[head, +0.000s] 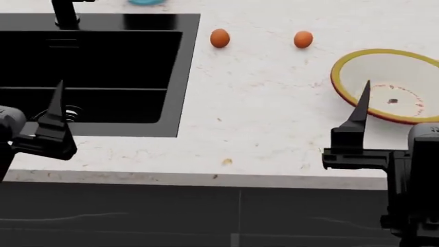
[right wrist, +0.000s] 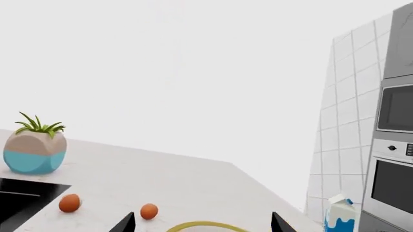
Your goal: Place the eggs and milk next to the bowl.
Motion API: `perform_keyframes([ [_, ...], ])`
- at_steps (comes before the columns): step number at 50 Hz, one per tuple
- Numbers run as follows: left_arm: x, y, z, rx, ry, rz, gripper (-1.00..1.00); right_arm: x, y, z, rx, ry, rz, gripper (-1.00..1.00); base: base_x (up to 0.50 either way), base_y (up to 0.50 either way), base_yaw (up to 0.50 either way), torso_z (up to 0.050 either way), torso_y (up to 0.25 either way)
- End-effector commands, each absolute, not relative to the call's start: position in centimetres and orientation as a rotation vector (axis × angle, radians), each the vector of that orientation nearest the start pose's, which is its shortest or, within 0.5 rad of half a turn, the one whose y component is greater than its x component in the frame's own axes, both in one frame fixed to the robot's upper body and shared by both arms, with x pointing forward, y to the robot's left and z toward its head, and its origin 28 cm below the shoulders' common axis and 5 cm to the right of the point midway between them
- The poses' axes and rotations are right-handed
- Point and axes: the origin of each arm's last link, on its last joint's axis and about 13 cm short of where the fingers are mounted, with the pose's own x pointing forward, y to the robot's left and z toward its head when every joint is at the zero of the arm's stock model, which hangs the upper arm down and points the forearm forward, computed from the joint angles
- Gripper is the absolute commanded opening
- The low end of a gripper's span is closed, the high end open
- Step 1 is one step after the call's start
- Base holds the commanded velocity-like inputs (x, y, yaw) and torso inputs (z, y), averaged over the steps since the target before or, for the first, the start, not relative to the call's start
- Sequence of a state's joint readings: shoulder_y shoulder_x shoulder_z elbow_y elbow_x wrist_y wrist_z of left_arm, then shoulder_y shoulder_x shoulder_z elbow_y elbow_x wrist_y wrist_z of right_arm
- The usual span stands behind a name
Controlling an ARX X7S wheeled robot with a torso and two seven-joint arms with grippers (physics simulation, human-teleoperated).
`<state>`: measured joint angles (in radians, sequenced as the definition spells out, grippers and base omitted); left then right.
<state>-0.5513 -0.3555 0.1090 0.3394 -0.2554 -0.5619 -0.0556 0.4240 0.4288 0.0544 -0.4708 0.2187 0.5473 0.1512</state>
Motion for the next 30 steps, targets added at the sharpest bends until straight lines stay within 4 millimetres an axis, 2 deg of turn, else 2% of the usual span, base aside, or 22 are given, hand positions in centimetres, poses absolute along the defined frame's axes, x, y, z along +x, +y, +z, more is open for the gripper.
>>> perform_keyframes([
  [1, 28.89, 25.57, 18.74, 0.103, -0.305, -0.063, 1.0, 25.83, -18.2, 19.29, -0.204, -0.353, -0.159, 1.0, 0.0, -0.5, 0.0, 0.0, 0.0],
  [30, 28.81, 25.18, 18.33, 0.125, -0.336, -0.102, 1.0, 25.36, -18.23, 19.13, -0.214, -0.336, -0.146, 1.0, 0.0, -0.5, 0.0, 0.0, 0.0],
])
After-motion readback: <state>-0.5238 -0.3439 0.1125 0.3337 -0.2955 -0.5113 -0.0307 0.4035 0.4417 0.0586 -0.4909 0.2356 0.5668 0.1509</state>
